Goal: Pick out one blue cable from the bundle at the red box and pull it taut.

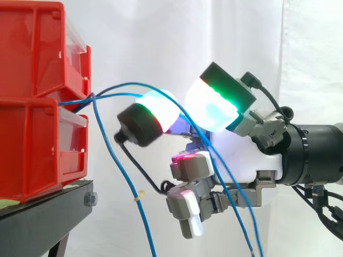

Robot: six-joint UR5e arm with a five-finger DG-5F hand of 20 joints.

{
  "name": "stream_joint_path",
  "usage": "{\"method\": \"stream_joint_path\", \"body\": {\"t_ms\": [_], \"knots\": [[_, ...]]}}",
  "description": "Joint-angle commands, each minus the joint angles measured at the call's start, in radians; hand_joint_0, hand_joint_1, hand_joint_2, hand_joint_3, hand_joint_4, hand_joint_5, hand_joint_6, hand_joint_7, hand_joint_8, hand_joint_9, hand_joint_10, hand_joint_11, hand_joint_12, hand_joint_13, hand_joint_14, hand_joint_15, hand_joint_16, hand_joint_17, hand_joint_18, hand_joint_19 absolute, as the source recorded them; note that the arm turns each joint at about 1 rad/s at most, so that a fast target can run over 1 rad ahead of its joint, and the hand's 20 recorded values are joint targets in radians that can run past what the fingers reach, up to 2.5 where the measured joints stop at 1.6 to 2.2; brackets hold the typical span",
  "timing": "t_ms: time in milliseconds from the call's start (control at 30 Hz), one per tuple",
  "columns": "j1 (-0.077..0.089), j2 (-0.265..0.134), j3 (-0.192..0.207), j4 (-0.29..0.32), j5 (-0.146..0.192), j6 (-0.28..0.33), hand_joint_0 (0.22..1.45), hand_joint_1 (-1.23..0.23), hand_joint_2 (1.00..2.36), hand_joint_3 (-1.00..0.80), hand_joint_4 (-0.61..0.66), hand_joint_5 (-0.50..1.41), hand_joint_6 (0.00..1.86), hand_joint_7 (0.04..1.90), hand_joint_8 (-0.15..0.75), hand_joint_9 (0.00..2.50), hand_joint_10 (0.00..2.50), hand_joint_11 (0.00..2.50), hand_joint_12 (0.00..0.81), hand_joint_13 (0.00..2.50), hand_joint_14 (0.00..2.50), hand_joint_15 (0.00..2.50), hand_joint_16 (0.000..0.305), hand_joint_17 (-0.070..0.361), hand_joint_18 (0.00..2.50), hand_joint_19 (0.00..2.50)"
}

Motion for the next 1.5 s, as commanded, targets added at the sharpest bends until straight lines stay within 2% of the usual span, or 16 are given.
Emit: {"method": "stream_joint_path", "body": {"t_ms": [0, 67, 167, 267, 300, 333, 400, 500, 667, 767, 867, 900, 1000, 1200, 1300, 1467], "knots": [[-0.003, -0.001, 0.0, -0.001, -0.006, 0.001, 0.66, -0.91, 1.0, -0.45, -0.41, -0.09, 0.85, 0.99, 0.177, 1.12, 0.04, 0.79, 0.295, 0.94, 0.03, 0.62, 0.047, 0.106, 0.77, 0.58], [-0.006, 0.001, 0.0, -0.003, -0.019, 0.0, 0.69, -0.94, 1.01, -0.36, -0.43, -0.12, 0.89, 1.01, 0.163, 1.06, 0.04, 0.78, 0.295, 0.9, 0.03, 0.62, 0.047, 0.106, 0.75, 0.56], [-0.009, 0.001, 0.017, -0.01, -0.031, -0.002, 0.75, -0.94, 1.0, -0.47, -0.4, -0.15, 0.91, 0.96, 0.16, 0.96, 0.03, 0.76, 0.279, 0.85, 0.02, 0.59, 0.035, 0.079, 0.7, 0.52], [-0.014, 0.001, 0.043, -0.047, -0.042, -0.011, 0.75, -0.95, 1.0, -0.5, -0.37, -0.17, 0.91, 0.9, 0.151, 0.9, 0.03, 0.74, 0.274, 0.83, 0.03, 0.59, 0.036, 0.08, 0.72, 0.5], [-0.018, 0.001, 0.08, -0.118, -0.052, -0.031, 0.74, -0.95, 1.0, -0.5, -0.36, -0.17, 0.91, 0.87, 0.154, 0.9, 0.03, 0.74, 0.274, 0.83, 0.03, 0.59, 0.037, 0.084, 0.74, 0.52], [-0.02, 0.001, 0.1, -0.157, -0.052, -0.049, 0.73, -0.96, 1.0, -0.5, -0.35, -0.17, 0.91, 0.85, 0.153, 0.9, 0.03, 0.75, 0.276, 0.83, 0.03, 0.59, 0.038, 0.085, 0.75, 0.53], [-0.021, 0.001, 0.12, -0.191, -0.052, -0.071, 0.71, -0.97, 1.0, -0.5, -0.32, -0.17, 0.9, 0.85, 0.152, 0.9, 0.03, 0.77, 0.273, 0.83, 0.02, 0.59, 0.038, 0.086, 0.77, 0.53], [-0.021, 0.001, 0.127, -0.219, -0.052, -0.086, 0.64, -1.03, 1.0, -0.5, -0.29, -0.17, 0.9, 0.88, 0.147, 0.88, 0.03, 0.77, 0.265, 0.82, 0.02, 0.59, 0.037, 0.084, 0.77, 0.52], [-0.021, 0.001, 0.089, -0.217, -0.051, -0.085, 0.52, -1.04, 1.0, -0.5, -0.24, -0.17, 0.91, 0.82, 0.16, 0.89, 0.03, 0.79, 0.257, 0.83, 0.02, 0.59, 0.036, 0.081, 0.82, 0.53], [-0.021, 0.001, 0.067, -0.193, -0.051, -0.086, 0.48, -0.96, 1.0, -0.5, -0.2, -0.15, 0.89, 0.8, 0.179, 0.95, 0.03, 0.79, 0.267, 0.86, 0.02, 0.6, 0.034, 0.076, 0.89, 0.54], [-0.021, 0.001, 0.066, -0.177, -0.046, -0.088, 0.46, -0.88, 1.0, -0.5, -0.18, -0.13, 0.87, 0.81, 0.199, 1.02, 0.03, 0.78, 0.273, 0.9, 0.02, 0.59, 0.034, 0.076, 0.94, 0.53], [-0.021, 0.001, 0.066, -0.177, -0.046, -0.088, 0.44, -0.8, 1.0, -0.5, -0.18, -0.12, 0.86, 0.8, 0.207, 1.04, 0.03, 0.78, 0.281, 0.93, 0.02, 0.59, 0.034, 0.077, 0.97, 0.53], [-0.018, 0.001, 0.066, -0.177, -0.045, -0.086, 0.46, -0.62, 1.0, -0.5, -0.18, -0.11, 0.84, 0.83, 0.213, 1.09, 0.03, 0.78, 0.27, 0.95, 0.02, 0.58, 0.033, 0.074, 1.0, 0.53], [-0.018, -0.001, 0.064, -0.177, -0.04, -0.086, 0.47, -0.46, 1.0, -0.5, -0.18, -0.11, 0.81, 0.88, 0.216, 1.12, 0.03, 0.78, 0.259, 1.01, 0.02, 0.6, 0.031, 0.07, 1.06, 0.54], [-0.018, 0.001, 0.066, -0.177, -0.036, -0.086, 0.47, -0.44, 1.0, -0.5, -0.15, -0.11, 0.8, 0.88, 0.233, 1.12, 0.03, 0.78, 0.261, 1.03, 0.02, 0.6, 0.03, 0.069, 1.07, 0.54], [-0.015, -0.001, 0.04, -0.176, 0.006, -0.086, 0.48, -0.44, 1.0, -0.5, -0.1, -0.12, 0.8, 0.87, 0.253, 1.11, 0.03, 0.78, 0.258, 1.05, 0.02, 0.6, 0.029, 0.065, 1.1, 0.54]]}}
